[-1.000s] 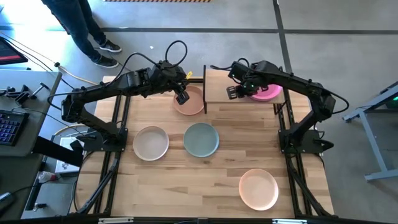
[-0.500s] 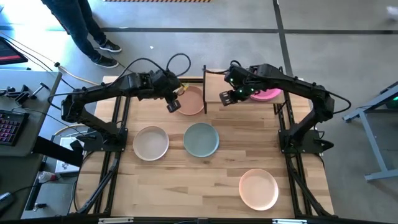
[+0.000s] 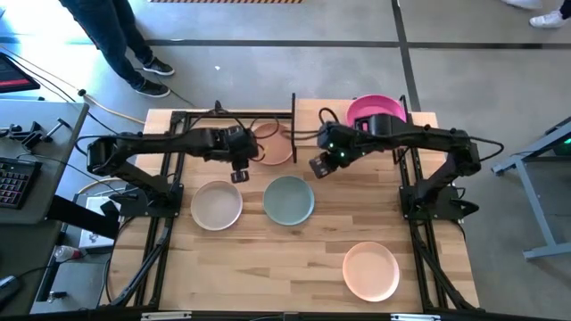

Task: Place and stack plates onto a shelf
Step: Put the brown plate on the shelf

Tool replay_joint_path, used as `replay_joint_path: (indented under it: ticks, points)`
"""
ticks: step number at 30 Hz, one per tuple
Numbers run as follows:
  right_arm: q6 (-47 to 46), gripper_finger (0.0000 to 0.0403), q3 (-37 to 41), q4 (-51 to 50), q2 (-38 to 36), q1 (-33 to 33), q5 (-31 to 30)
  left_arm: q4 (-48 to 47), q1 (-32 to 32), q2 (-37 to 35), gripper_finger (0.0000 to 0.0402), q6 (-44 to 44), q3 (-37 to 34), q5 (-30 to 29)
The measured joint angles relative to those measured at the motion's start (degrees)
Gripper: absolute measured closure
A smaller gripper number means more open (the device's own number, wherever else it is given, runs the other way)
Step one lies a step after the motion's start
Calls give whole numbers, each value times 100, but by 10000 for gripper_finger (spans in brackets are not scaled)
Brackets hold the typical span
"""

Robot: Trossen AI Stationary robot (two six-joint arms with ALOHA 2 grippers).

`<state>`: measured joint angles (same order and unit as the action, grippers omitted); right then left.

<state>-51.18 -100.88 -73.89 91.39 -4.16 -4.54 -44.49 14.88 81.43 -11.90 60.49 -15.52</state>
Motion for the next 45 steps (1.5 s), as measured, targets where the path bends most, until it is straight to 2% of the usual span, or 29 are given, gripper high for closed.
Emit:
replay_joint_path:
  ticks: [8,17,24,29,36,45]
  points:
    - [48,300,0,0,0,268,-201,1543,10,0,277,-1664,-939,244]
    - [377,300,0,-2,0,254,-242,2432,27,118,277,-2524,-1448,384]
    - [464,300,0,-10,0,184,-347,2928,180,709,277,-2634,-1479,404]
    - [492,300,0,-22,0,150,-349,3247,277,1066,277,-2634,-1479,212]
    - [498,300,0,-22,0,152,-347,3298,435,1492,277,-2780,-1478,184]
    - [474,300,0,-22,0,152,-347,3438,519,1605,279,-2732,-1470,150]
